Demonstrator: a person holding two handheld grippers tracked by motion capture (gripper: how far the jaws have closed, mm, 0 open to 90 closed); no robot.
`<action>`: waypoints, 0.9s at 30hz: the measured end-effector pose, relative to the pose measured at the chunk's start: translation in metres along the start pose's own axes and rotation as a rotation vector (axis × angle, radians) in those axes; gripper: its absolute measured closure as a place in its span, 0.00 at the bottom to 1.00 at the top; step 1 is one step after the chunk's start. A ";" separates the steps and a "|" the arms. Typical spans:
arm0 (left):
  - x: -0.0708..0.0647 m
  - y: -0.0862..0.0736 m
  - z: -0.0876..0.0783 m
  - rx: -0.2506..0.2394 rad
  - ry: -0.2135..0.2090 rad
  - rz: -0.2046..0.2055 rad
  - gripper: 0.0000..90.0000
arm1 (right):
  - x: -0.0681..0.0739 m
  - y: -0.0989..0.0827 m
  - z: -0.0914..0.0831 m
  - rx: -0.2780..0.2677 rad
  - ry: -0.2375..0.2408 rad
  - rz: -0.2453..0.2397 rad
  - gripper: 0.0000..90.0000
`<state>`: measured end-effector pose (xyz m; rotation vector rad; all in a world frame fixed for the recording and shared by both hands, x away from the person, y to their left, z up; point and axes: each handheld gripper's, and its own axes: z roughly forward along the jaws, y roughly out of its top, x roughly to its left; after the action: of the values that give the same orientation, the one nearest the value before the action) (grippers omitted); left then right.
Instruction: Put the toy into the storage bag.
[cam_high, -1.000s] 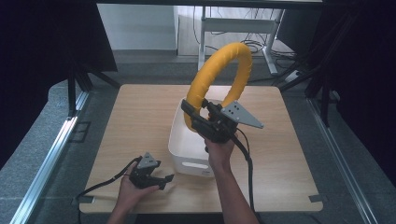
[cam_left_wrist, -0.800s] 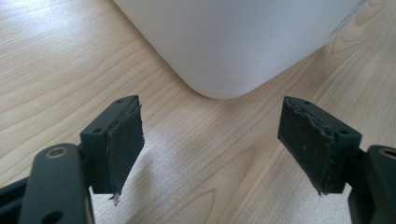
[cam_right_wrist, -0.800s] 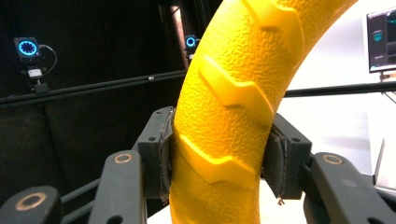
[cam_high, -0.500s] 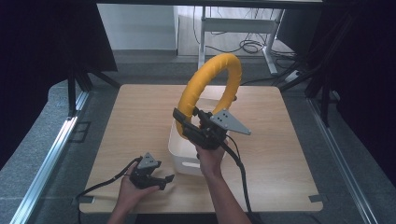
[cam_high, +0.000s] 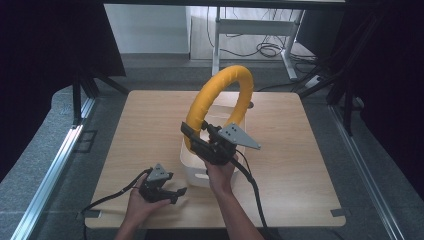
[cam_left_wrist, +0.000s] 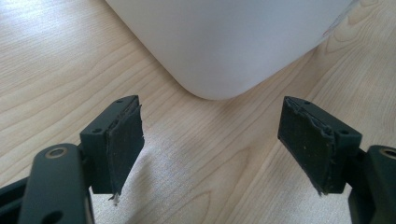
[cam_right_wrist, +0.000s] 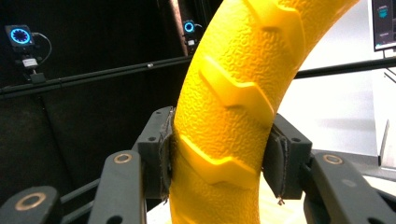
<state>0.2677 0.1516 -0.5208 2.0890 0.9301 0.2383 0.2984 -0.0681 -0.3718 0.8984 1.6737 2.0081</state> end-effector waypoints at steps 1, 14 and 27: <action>0.000 0.000 0.000 0.001 0.000 0.000 0.25 | 0.000 -0.003 0.001 0.006 -0.001 0.003 0.55; 0.000 0.000 0.001 0.008 -0.004 0.005 0.25 | 0.003 -0.015 0.004 0.020 -0.002 0.007 0.55; 0.000 -0.001 0.002 0.012 -0.005 0.006 0.25 | 0.006 -0.026 0.005 0.031 -0.007 0.017 0.55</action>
<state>0.2683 0.1507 -0.5225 2.1029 0.9243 0.2304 0.2943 -0.0550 -0.3952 0.9325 1.7036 1.9930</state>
